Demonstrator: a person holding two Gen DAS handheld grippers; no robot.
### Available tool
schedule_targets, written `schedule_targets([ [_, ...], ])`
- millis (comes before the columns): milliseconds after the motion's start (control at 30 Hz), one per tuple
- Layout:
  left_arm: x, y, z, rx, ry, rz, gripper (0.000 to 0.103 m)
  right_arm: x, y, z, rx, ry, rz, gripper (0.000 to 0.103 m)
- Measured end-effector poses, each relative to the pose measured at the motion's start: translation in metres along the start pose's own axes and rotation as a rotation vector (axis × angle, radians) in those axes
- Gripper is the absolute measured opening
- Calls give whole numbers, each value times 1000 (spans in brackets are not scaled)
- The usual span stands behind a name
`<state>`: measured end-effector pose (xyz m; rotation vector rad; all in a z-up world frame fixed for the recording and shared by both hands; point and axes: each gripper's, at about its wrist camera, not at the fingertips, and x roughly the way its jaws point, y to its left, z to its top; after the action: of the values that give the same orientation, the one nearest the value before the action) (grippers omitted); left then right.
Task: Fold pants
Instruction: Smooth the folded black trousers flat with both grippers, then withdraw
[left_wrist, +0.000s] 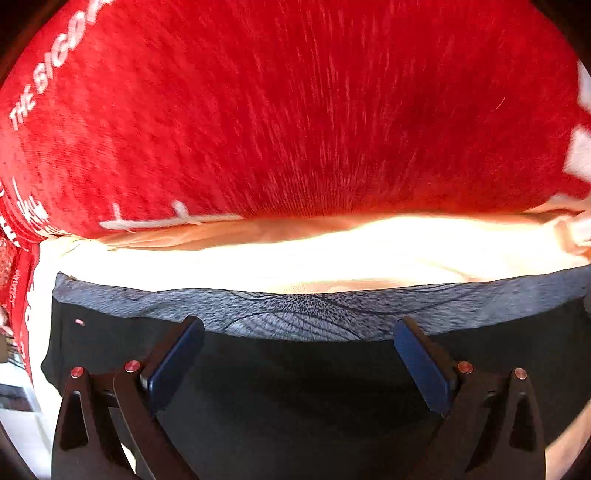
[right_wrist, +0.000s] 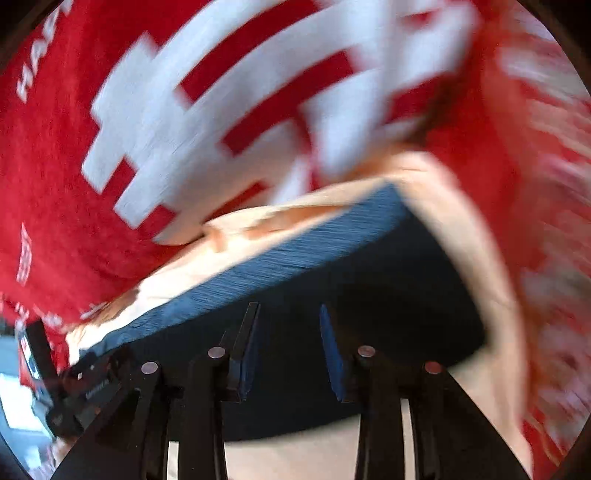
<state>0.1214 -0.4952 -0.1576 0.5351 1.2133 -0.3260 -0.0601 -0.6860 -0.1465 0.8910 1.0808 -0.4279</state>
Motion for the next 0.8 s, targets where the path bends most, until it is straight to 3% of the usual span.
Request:
schedule_targets([
  [67, 14, -3, -4, -2, 25, 3, 103, 21, 15, 5, -53, 27, 13, 35],
  [133, 13, 4, -5, -51, 27, -40, 103, 38, 20, 6, -105, 34, -64, 35],
  [167, 11, 6, -5, -58, 41, -49, 103, 41, 14, 8, -104, 26, -104, 30],
  [233, 5, 7, -6, -52, 58, -31, 103, 32, -5, 7, -52, 2, -101, 21],
  [300, -9, 9, -8, -30, 62, -16, 103, 17, -25, 7, 7, -38, -197, 21],
  [367, -28, 6, -13, -11, 46, -44, 103, 3, -38, 6, 44, -35, -240, 24],
  [467, -44, -6, -33, 51, 39, -58, 103, -24, -42, -9, 56, -26, -195, 25],
  [567, -37, -22, -70, 119, 110, -29, 103, -35, -30, -36, 9, 7, -147, 25],
  [633, -45, -21, -83, 90, 32, -33, 103, -29, -28, -55, -17, 44, -165, 25],
  [800, -56, -17, -94, 98, 91, -36, 103, -38, -50, -89, 29, 18, -151, 24],
])
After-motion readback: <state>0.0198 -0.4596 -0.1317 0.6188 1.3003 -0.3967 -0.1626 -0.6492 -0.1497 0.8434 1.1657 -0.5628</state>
